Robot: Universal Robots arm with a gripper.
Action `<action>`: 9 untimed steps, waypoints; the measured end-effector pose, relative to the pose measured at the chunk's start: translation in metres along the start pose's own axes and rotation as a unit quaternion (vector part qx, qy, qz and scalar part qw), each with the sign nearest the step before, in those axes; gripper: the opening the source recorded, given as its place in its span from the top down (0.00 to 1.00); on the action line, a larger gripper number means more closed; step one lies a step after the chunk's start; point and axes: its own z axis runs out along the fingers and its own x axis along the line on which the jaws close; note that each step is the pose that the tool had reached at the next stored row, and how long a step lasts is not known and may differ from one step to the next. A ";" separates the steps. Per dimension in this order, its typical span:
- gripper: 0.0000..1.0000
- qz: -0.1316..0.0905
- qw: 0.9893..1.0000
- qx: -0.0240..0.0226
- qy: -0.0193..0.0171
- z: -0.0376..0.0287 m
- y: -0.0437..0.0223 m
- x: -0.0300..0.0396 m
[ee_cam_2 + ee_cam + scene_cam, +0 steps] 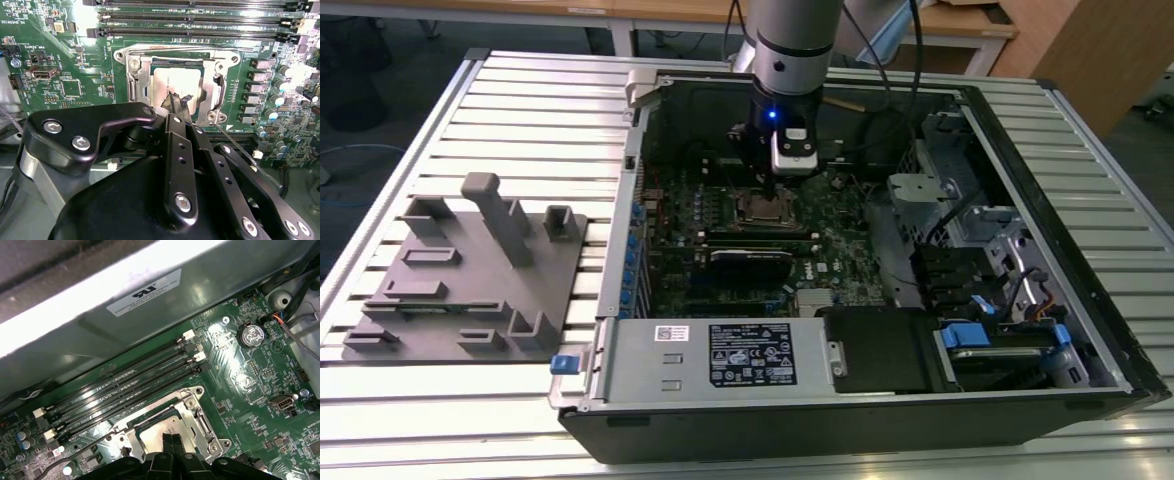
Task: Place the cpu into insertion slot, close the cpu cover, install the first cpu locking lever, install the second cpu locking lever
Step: 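Close the cpu cover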
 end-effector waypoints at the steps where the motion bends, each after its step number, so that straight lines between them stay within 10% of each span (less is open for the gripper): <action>1: 0.90 -0.001 1.000 0.000 0.000 0.0000 0.0000 0.0000; 9: 0.90 -0.001 1.000 0.000 0.000 0.0000 0.0000 0.0000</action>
